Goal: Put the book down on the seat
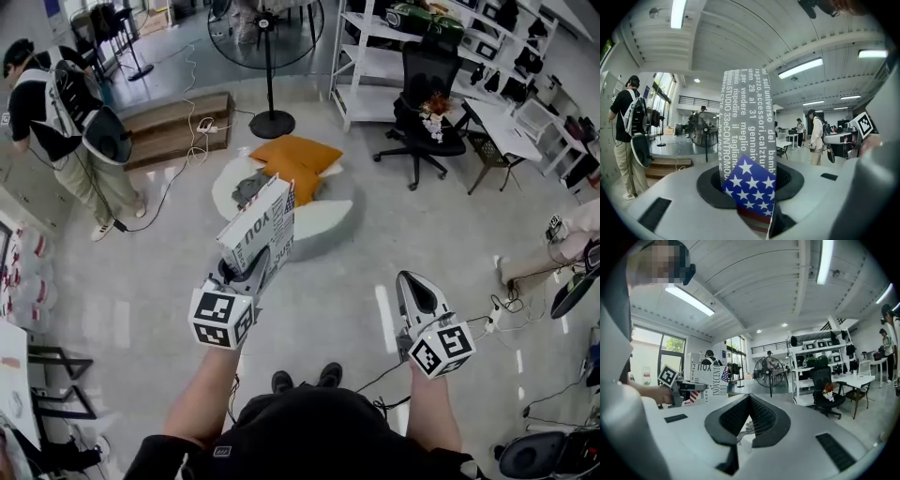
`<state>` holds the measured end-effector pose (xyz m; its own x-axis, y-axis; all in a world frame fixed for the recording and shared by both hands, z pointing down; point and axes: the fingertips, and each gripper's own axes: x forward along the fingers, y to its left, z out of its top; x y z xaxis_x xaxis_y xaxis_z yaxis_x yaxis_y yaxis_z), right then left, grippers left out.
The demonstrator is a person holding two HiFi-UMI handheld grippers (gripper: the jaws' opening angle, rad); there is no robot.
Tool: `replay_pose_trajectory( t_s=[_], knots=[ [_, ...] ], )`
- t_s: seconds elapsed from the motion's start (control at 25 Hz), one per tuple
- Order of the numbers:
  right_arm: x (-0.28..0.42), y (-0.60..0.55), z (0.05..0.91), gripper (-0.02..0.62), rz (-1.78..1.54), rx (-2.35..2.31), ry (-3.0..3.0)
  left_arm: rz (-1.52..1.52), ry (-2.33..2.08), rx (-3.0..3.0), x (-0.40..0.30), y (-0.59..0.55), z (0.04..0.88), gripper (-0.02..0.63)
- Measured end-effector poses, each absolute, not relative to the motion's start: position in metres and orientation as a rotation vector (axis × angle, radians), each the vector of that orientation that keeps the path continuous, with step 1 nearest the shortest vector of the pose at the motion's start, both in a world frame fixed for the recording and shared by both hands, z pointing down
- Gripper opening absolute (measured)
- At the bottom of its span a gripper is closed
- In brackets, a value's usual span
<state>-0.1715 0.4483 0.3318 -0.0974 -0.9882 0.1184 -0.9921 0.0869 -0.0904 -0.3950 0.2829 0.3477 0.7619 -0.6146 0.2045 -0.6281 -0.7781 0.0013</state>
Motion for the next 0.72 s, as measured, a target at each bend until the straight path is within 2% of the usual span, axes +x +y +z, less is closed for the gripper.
replay_pose_trajectory(
  t_s=[0.36,0.72],
  knots=[
    [-0.109,0.465,0.338,0.014,0.253,2.071,-2.357,0.337,-1.012,2.900,-0.318,0.299,0.341,0.156],
    [-0.065,0.481,0.345,0.014,0.316,2.067,-2.368,0.355,-1.007,2.894,-0.269,0.312,0.342,0.156]
  ],
)
